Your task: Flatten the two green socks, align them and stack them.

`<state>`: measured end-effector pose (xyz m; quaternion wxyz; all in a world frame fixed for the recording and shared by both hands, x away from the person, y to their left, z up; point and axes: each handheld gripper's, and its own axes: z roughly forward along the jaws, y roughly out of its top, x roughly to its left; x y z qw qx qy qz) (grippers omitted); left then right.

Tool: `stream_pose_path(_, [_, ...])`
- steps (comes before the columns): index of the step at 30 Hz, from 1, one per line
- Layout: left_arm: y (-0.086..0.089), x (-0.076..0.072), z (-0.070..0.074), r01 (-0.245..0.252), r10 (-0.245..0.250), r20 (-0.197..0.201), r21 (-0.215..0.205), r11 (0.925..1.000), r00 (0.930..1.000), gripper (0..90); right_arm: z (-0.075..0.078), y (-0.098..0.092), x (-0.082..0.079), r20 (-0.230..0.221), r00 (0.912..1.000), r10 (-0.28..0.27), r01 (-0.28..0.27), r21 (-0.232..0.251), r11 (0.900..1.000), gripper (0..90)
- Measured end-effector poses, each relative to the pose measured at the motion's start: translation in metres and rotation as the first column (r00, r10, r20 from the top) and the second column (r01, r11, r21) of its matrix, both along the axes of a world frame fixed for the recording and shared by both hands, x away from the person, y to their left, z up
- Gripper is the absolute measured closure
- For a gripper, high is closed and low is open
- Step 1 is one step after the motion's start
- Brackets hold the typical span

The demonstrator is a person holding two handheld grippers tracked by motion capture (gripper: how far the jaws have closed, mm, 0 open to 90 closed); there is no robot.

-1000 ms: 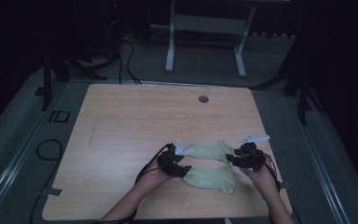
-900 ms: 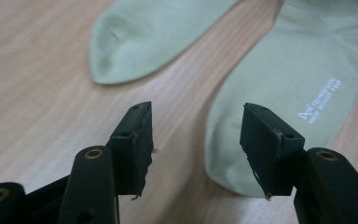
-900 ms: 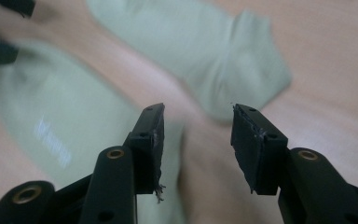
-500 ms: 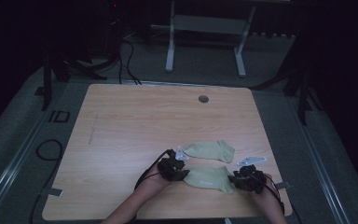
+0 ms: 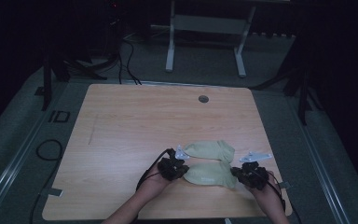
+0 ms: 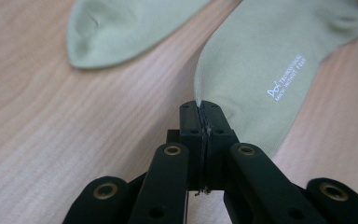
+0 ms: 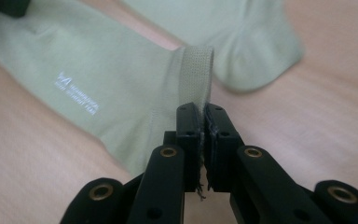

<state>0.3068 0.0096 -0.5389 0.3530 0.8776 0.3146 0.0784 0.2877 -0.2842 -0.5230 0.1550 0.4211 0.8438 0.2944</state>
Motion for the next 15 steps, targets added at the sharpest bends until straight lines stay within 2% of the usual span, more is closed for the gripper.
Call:
stream_pose_path(3, [0.002,0.004,0.011,-0.012,0.012,0.018,-0.012,0.9999,0.9998,88.4,0.01,-0.001,0.006,0.017,0.9998,-0.008,0.008,0.029,1.0,85.8])
stream_pose_path(7, [0.002,0.011,0.021,-0.026,0.026,0.037,-0.01,0.9996,0.9989,88.3,0.022,-0.001,0.016,0.043,0.9989,-0.02,0.018,0.039,0.999,85.8])
stream_pose_path(10, [0.0,0.021,0.027,-0.041,0.041,0.055,-0.003,0.9991,0.9976,88.3,0.026,-0.001,0.03,0.034,0.9989,-0.031,0.03,0.038,0.999,85.8])
stream_pose_path(12, [0.0,0.021,0.027,-0.041,0.041,0.055,-0.003,0.9991,0.9976,88.3,0.027,-0.001,0.035,0.033,0.9989,-0.034,0.033,0.035,0.999,85.8])
stream_pose_path(13, [-0.002,0.035,0.031,-0.059,0.058,0.069,0.015,0.9981,0.9959,88.3,0.03,0.0,0.046,0.023,0.9987,-0.044,0.044,0.031,0.999,85.8])
stream_pose_path(15, [-0.005,0.044,0.031,-0.061,0.058,0.07,0.033,0.9976,0.9959,88.3,0.031,0.001,0.056,0.023,0.9983,-0.053,0.052,0.018,0.998,85.7])
